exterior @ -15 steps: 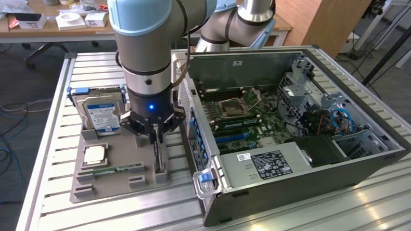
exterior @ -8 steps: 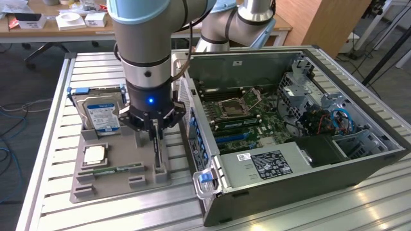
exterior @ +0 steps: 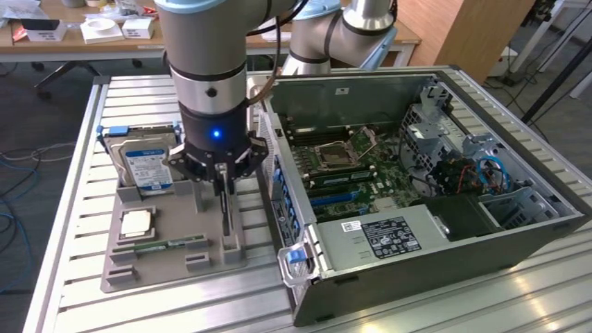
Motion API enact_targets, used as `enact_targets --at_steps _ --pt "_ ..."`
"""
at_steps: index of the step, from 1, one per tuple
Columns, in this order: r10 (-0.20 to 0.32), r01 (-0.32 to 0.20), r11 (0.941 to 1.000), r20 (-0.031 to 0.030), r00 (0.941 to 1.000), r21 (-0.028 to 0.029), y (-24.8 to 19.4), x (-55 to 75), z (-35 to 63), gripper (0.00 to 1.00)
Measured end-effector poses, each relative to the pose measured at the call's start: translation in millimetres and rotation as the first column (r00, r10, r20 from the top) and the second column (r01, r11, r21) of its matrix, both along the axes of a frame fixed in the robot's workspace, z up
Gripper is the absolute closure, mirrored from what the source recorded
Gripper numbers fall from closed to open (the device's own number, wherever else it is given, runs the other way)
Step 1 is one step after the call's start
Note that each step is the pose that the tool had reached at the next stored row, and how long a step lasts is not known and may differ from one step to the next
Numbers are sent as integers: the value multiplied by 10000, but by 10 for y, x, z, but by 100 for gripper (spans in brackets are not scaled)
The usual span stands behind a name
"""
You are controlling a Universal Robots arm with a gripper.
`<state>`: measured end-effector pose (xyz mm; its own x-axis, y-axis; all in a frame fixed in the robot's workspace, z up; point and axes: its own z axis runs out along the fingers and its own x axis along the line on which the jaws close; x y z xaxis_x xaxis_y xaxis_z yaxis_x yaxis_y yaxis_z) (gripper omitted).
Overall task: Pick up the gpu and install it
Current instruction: 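Pick up the gpu and move the gpu toward the slot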
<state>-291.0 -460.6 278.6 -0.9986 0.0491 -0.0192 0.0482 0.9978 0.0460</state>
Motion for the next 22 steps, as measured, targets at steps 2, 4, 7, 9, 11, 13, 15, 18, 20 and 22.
enact_targets --at_steps 2,4,7,9,11,13,15,18,20,22 --pt "0 0 10000 0 10000 0 0 0 51 74" --pt "0 0 10000 0 10000 0 0 0 106 74" --pt "1 -1 10000 0 10000 0 0 2 213 74" --pt "0 0 10000 0 10000 1 0 3 281 74" --pt "0 0 10000 0 10000 1 0 4 343 74" --pt "0 0 10000 0 10000 1 0 6 411 74" --pt "0 0 10000 0 10000 1 0 8 485 74" --pt "0 0 10000 1 10000 1 0 11 593 74" --pt "0 0 10000 1 10000 1 0 12 666 74" --pt "0 0 10000 0 10000 0 0 14 738 74"
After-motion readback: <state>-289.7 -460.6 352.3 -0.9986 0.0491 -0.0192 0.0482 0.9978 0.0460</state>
